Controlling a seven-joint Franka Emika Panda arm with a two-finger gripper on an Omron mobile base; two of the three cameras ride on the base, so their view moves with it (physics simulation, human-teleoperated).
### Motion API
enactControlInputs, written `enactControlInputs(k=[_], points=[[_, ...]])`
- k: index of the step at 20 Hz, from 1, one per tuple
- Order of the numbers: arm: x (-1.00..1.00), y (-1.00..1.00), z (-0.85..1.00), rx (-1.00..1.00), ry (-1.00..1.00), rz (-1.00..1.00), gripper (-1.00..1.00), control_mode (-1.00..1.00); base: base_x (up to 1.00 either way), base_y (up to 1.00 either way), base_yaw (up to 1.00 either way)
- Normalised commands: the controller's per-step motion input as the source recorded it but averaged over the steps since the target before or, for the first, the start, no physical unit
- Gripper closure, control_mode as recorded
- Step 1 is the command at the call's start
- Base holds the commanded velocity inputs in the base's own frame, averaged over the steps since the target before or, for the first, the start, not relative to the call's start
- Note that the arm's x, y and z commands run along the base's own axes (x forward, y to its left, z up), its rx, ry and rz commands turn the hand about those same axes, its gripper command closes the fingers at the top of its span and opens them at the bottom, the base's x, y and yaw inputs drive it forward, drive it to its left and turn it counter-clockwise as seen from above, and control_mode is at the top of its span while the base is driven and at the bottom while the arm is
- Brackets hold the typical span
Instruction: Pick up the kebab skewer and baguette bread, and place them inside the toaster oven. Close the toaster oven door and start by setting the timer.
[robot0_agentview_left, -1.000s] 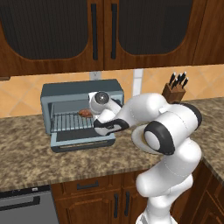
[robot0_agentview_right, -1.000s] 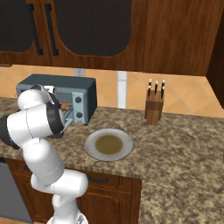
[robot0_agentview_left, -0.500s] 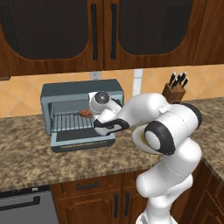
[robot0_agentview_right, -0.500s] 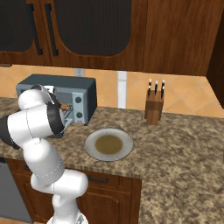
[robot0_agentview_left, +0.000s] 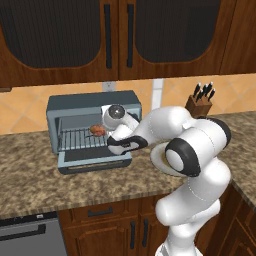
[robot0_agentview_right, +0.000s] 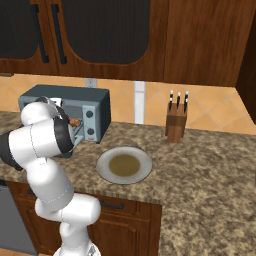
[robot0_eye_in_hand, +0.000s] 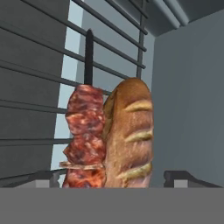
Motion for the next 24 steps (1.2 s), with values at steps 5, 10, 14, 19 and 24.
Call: enactControlInputs(k=[5,10,14,19,24], points=[[0.00,0.06,0.11,0.00,0.03,0.00,-1.00,-1.00,0.00,0.00,0.00],[-0.03,0.00,0.40,0.00,0.00,-0.01,-1.00,-1.00,0.00,0.00,0.00],[-0.47,0.00,0.23,0.00,0.00,-0.03,-1.00,-1.00,0.00,0.00,0.00],[-0.78,0.00,0.15,0.03,0.00,-0.08,-1.00,-1.00,0.00,0.00,0.00],[-0.77,0.00,0.28,0.18,0.00,-0.50,-1.00,-1.00,0.00,0.00,0.00]])
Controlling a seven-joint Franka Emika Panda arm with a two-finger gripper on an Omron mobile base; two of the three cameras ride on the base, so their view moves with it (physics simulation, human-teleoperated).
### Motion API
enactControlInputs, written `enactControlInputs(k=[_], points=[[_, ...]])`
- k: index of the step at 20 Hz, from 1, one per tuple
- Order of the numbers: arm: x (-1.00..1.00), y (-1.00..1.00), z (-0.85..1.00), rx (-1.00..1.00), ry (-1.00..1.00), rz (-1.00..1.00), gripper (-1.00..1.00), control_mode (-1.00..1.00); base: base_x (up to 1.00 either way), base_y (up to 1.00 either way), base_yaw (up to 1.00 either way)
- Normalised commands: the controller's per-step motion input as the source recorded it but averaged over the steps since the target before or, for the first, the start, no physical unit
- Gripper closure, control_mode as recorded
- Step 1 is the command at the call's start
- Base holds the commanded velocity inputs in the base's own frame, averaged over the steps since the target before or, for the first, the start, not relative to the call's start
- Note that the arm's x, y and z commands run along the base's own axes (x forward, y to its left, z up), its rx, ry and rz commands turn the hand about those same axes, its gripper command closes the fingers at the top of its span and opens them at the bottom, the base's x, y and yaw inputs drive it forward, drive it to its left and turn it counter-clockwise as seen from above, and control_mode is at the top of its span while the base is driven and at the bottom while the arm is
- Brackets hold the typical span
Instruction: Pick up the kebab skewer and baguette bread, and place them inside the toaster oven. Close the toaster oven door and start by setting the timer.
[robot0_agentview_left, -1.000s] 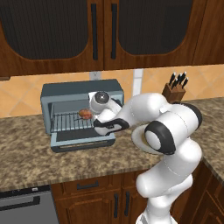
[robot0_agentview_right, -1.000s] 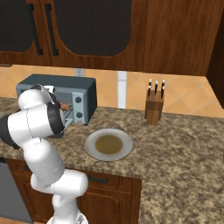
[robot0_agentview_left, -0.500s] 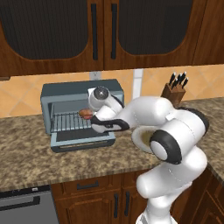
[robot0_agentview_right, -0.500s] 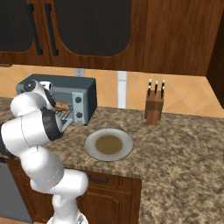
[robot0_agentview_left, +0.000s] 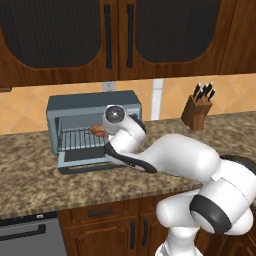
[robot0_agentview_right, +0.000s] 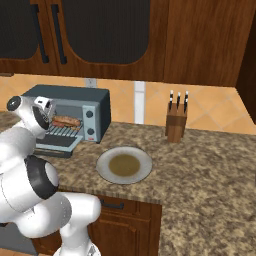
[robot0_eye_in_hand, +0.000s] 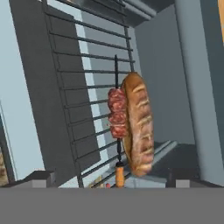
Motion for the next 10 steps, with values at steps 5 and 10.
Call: enactControlInputs(k=[5,10], points=[[-0.51,0.00,0.08,0.29,-0.06,-0.70,-1.00,-1.00,0.00,0.00,0.00],[-0.34,-0.11,0.11,0.44,-0.10,-0.57,-1.00,-1.00,0.00,0.00,0.00]])
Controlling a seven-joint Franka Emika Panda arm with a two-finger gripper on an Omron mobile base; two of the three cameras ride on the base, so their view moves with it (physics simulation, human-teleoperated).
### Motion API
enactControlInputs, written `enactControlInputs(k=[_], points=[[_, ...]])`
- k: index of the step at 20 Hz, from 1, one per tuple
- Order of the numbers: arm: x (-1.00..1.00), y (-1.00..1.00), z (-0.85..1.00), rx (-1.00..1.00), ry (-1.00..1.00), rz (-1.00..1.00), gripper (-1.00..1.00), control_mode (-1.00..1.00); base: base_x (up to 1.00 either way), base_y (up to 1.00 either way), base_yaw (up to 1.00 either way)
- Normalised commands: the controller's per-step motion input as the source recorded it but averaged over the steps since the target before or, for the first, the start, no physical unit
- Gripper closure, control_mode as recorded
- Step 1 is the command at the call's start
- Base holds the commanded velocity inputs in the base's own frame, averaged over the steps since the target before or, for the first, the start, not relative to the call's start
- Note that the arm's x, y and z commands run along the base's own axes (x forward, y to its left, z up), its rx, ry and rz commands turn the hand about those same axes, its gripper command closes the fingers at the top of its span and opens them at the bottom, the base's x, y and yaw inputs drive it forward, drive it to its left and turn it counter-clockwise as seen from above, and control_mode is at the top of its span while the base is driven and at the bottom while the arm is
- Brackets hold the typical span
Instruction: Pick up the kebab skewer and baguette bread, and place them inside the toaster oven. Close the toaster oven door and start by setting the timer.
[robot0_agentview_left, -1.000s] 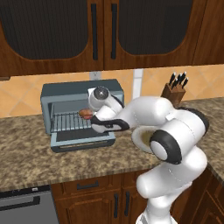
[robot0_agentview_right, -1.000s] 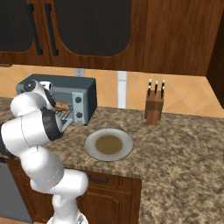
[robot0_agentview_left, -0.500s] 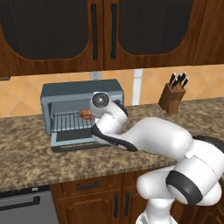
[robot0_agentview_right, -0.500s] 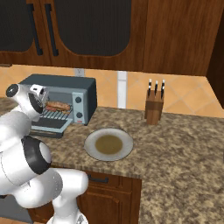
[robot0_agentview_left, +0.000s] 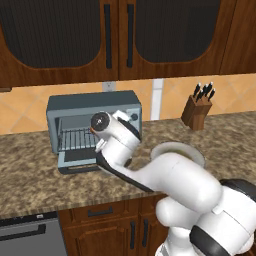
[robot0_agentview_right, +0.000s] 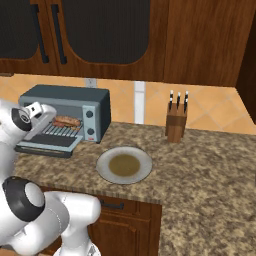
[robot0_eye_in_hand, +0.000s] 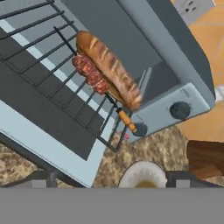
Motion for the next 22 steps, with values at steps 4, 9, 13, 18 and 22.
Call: enactControlInputs(k=[4,9,13,18,22], points=[[-0.19,-0.08,0.17,0.48,-0.25,-0.34,-1.00,-1.00,0.00,0.00,0.00],[-0.46,-0.37,-0.05,0.39,-0.34,-0.06,-1.00,-1.00,0.00,0.00,0.00],[-0.04,-0.26,-0.16,0.18,-0.16,0.03,-1.00,-1.00,0.00,0.00,0.00],[0.03,-0.04,-0.44,0.11,-0.08,0.00,-1.00,-1.00,0.00,0.00,0.00],[0.14,0.22,-0.06,0.11,0.00,0.00,-1.00,-1.00,0.00,0.00,0.00]])
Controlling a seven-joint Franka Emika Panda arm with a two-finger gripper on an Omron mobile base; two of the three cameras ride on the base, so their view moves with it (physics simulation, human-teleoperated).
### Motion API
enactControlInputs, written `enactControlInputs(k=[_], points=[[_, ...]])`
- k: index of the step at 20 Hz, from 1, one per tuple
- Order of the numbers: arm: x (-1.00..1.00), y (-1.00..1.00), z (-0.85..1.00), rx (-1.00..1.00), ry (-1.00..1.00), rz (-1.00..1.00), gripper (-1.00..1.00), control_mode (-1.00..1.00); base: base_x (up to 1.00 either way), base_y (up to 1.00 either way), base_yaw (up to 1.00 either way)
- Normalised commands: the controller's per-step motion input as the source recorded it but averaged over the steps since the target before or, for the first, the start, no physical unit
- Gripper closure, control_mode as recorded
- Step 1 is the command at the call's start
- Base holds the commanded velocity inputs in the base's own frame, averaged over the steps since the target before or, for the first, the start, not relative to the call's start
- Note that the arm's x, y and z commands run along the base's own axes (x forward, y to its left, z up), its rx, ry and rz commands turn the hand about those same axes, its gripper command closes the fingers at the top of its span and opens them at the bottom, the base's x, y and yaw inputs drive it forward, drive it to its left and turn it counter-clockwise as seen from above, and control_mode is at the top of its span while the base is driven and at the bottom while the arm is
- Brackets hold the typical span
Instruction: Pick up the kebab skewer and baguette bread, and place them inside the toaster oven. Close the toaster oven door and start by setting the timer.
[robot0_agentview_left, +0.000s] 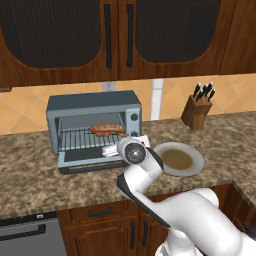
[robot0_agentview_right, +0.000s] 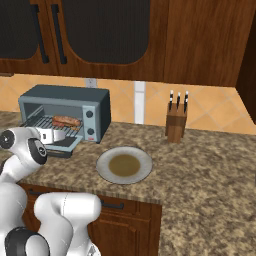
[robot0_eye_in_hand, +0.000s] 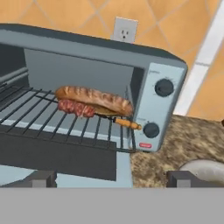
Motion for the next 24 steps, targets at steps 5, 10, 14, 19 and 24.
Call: enactControlInputs(k=[5,10,14,19,24], points=[[0.00,0.18,0.00,0.18,0.00,-0.03,-1.00,-1.00,0.00,0.00,0.00],[0.08,0.03,-0.09,0.03,0.00,0.00,-1.00,-1.00,0.00,0.00,0.00],[0.21,0.04,0.00,0.00,0.00,0.00,-1.00,-1.00,0.00,0.00,0.00],[0.30,0.11,-0.01,0.05,0.00,0.00,-1.00,-1.00,0.00,0.00,0.00],[0.11,0.25,-0.01,0.13,0.00,0.00,-1.00,-1.00,0.00,0.00,0.00]])
